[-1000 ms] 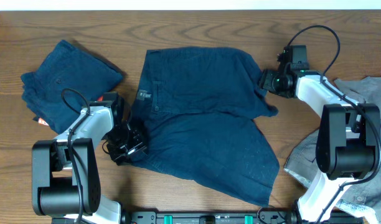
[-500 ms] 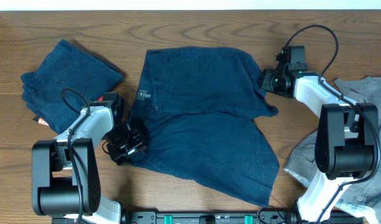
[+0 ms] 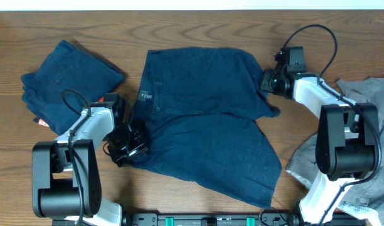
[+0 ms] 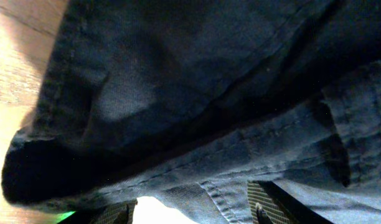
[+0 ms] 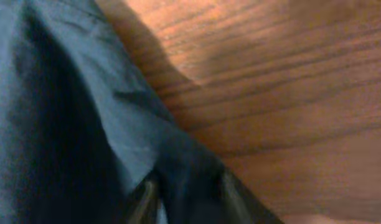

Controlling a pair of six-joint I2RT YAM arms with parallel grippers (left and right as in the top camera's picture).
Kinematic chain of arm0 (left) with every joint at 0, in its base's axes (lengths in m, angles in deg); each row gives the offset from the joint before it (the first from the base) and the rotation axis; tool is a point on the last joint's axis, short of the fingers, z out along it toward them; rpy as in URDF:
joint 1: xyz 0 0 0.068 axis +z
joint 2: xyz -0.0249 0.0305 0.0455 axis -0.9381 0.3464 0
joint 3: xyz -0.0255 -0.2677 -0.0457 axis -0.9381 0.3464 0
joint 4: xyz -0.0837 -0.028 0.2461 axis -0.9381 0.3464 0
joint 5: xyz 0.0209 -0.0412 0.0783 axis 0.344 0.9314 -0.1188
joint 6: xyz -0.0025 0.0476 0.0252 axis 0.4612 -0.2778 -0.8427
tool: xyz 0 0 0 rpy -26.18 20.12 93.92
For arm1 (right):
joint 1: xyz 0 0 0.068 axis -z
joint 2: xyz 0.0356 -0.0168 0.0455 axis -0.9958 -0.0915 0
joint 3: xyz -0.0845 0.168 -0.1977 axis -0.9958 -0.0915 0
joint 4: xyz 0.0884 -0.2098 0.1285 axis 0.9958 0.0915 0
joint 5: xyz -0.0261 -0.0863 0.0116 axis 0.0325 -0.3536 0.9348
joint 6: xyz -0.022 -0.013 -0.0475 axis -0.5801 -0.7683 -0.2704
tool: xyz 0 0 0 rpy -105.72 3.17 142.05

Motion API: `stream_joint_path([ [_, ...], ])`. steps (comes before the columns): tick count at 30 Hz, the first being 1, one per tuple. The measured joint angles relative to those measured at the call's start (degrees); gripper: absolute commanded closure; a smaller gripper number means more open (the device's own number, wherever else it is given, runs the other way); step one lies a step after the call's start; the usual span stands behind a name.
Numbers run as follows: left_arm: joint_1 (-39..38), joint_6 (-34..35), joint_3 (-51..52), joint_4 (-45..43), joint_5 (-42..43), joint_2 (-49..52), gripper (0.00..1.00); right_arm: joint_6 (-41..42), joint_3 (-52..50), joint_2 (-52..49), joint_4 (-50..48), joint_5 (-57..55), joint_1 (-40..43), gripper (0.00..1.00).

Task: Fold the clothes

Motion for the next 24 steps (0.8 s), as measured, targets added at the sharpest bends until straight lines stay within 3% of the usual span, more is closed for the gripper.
stream_joint_path([
  [1,0.00,0.00,0.00,0.00,0.02,0.02,0.41,-0.24,-0.02,0.00,-0.44,-0.07,-0.31,0.99],
  [10,0.00,0.00,0.00,0.00,0.02,0.00,0.41,-0.50,1.05,0.02,-0.74,-1.20,-0.46,0.99],
  [15,0.00,0.00,0.00,-0.11,0.04,0.00,0.41,-3.15,10.10,1.14,1.09,-2.10,3.63,0.99],
  [16,0.00,0.02,0.00,-0.13,0.04,0.00,0.41,-3.58,12.76,1.53,1.86,-2.12,4.33,0.85],
  [18,0.00,0.02,0.00,-0.44,0.17,0.00,0.41,-4.39,17.27,2.47,3.08,-2.36,5.20,0.31],
  [24,0.13,-0.07,0.00,-0.72,0.55,0.00,0.36,-6.38,23.63,6.38,17.05,-3.61,5.27,0.02],
])
